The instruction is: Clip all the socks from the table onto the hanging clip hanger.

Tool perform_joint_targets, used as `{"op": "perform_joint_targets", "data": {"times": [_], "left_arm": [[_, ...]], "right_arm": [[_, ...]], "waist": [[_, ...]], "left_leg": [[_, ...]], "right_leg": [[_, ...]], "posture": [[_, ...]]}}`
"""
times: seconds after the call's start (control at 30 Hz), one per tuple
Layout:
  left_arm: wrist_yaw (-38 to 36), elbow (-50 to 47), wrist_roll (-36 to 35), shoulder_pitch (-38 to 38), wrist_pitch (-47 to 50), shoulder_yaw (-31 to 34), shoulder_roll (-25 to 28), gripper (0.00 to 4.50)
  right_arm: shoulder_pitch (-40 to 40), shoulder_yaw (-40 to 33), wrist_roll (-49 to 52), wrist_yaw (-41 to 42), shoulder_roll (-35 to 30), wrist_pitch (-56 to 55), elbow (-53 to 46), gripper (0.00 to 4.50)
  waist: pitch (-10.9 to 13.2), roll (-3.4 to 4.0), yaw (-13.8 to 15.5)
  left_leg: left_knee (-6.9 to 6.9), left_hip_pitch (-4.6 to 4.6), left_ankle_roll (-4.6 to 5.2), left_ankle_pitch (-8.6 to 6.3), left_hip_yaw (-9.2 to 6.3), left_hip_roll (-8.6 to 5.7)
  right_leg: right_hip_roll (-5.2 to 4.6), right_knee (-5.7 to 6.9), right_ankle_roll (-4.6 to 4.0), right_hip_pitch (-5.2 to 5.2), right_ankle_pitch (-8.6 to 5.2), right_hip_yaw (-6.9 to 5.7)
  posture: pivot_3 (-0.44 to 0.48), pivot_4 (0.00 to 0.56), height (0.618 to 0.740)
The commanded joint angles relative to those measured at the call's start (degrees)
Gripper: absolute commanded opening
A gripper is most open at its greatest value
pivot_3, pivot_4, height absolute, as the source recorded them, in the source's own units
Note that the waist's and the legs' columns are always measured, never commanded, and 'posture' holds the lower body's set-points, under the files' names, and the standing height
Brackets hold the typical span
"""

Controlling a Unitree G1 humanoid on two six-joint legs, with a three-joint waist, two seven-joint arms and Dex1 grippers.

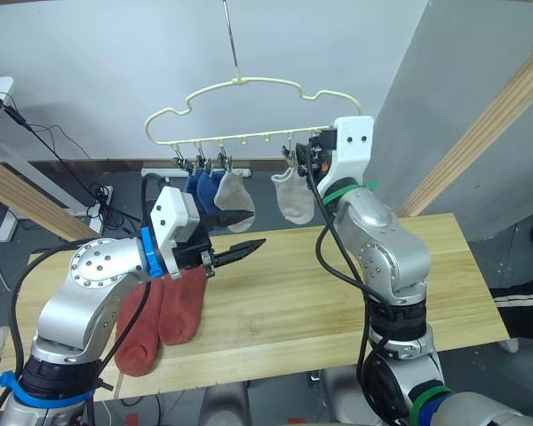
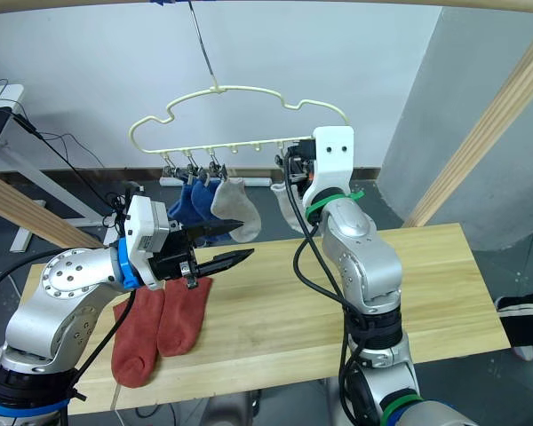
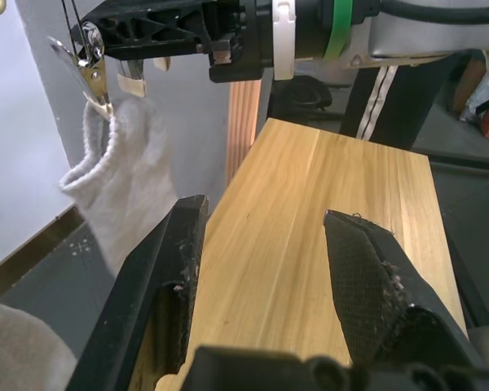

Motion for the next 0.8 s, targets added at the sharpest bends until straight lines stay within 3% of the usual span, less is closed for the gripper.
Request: {"op": "perform_joint_targets", "data": {"times": [0.03, 0.8], "left_arm": [[-0.2, -2.0, -0.1, 0.1, -0.8, 0.1, -0.1, 2.49], [0.0, -1.8, 0.1, -1.1, -0.7, -0.7, -0.4, 2.49]], "right_arm": [[-0.6, 0.5, 0.8, -0.9, 2.1, 1.1, -4.4, 1.63], [1.5, 1.1, 4.5, -2.9, 3.9, 4.6, -8.6, 1.63]], "waist": [[0.0, 0.00, 0.0], [-0.1, -0.01, 0.0]], "left_leg": [[0.00, 0.00, 0.00, 0.00, 0.00, 0.00], [0.00, 0.00, 0.00, 0.00, 0.00, 0.00]], "right_leg": [[0.00, 0.00, 0.00, 0.00, 0.00, 0.00], [0.00, 0.00, 0.00, 0.00, 0.00, 0.00]], "posture": [[-0.119, 0.240, 0.740], [-0.124, 0.235, 0.740]]}}
